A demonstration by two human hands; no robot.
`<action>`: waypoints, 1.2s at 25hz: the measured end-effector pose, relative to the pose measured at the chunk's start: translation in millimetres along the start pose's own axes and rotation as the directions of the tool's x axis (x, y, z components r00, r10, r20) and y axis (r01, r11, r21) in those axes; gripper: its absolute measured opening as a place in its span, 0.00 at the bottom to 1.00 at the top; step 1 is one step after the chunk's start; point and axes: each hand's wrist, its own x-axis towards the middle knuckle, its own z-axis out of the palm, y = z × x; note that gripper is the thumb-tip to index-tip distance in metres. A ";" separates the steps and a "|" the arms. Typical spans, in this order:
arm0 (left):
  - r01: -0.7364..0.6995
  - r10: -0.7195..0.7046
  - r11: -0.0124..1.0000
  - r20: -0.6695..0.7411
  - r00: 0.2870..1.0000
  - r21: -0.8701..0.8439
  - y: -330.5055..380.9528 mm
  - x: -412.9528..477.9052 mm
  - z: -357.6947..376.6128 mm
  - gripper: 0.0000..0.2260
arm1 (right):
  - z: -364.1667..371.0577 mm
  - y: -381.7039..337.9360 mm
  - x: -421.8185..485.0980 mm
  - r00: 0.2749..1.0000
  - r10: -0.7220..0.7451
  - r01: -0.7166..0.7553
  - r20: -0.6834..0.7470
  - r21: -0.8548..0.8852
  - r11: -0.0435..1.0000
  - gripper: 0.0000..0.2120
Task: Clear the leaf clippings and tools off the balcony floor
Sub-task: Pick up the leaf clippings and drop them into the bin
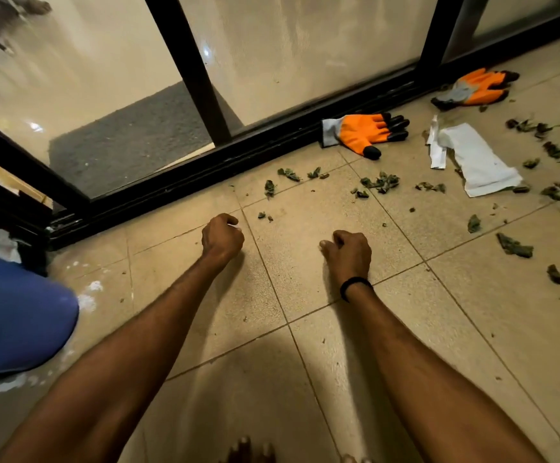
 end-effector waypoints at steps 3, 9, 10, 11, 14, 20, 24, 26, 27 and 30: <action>-0.074 0.073 0.996 0.012 0.997 0.058 1.6 12.6 5.0 0.16 | 1.8 5.8 -4.0 0.993 -0.119 0.119 0.007 0.017 0.993 0.05; -0.235 0.231 0.967 0.048 0.972 0.097 16.3 28.7 60.8 0.14 | 11.9 12.0 6.5 0.938 -0.326 0.282 -0.115 -0.293 0.914 0.02; -0.235 0.235 0.968 0.016 0.972 0.088 16.3 26.2 68.5 0.14 | 11.0 9.8 10.6 0.945 -0.303 0.262 -0.121 -0.271 0.926 0.03; -0.242 0.245 0.967 -0.026 0.969 0.074 15.9 25.4 75.0 0.13 | 10.2 5.9 15.8 0.953 -0.272 0.239 -0.134 -0.219 0.946 0.04; -0.262 0.268 0.963 -0.124 0.955 0.064 13.2 28.1 84.5 0.09 | 7.7 -13.4 33.9 0.970 -0.192 0.185 -0.149 -0.062 0.981 0.04; -0.260 0.254 0.966 -0.179 0.951 -0.011 11.7 67.5 84.4 0.09 | 27.0 -62.4 113.4 0.977 -0.190 0.168 -0.098 -0.198 0.966 0.11; -0.229 0.223 0.973 -0.165 0.961 -0.019 25.7 96.0 85.0 0.16 | 41.8 -89.5 160.7 0.986 -0.164 0.168 0.041 -0.331 0.928 0.13; -0.245 0.244 0.970 -0.108 0.964 0.007 32.5 103.5 88.7 0.19 | 53.4 -101.5 171.6 0.973 -0.192 0.224 0.126 -0.340 0.913 0.20; -0.258 0.259 0.966 -0.086 0.962 0.017 35.7 106.0 90.2 0.21 | 59.7 -105.4 174.0 0.963 -0.218 0.261 0.160 -0.344 0.902 0.23; -0.311 0.315 0.948 -0.051 0.948 0.074 41.2 109.6 96.9 0.22 | 75.5 -116.0 173.3 0.915 -0.324 0.391 0.241 -0.330 0.859 0.24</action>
